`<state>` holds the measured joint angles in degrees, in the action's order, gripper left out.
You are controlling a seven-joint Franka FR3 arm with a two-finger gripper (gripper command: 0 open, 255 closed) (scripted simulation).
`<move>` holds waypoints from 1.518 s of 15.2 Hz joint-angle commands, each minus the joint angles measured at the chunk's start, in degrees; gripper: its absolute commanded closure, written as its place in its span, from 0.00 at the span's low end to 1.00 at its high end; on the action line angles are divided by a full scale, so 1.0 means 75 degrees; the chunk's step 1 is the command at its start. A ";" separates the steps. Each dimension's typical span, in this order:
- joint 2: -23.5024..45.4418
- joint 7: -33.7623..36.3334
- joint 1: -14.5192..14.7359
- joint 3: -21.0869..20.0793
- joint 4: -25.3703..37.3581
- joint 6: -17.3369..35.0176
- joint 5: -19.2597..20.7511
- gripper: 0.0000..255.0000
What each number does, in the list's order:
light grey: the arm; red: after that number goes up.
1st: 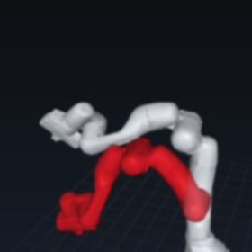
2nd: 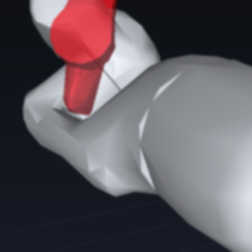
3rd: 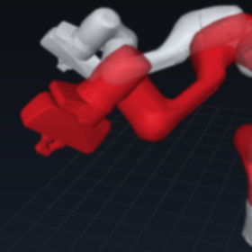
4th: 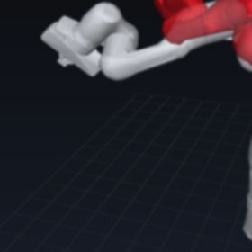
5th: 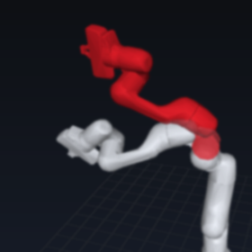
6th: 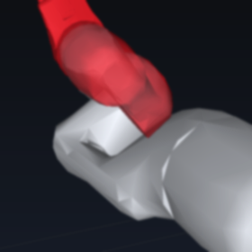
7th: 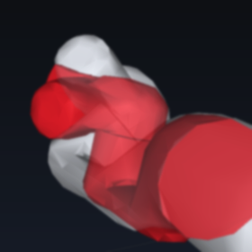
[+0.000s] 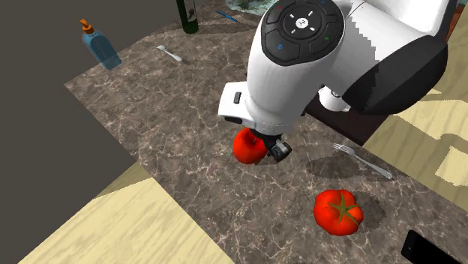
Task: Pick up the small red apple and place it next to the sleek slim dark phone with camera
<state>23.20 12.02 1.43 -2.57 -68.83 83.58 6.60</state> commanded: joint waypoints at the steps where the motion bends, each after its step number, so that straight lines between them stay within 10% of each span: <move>1: -0.0307 0.0219 0.0136 -0.0072 -0.0407 0.0080 -0.0020 1.00; 23: -0.2629 0.3689 0.2050 -0.1565 -0.3554 0.0699 -0.0622 1.00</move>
<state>4.27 38.53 16.22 -13.78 -94.80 88.94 2.25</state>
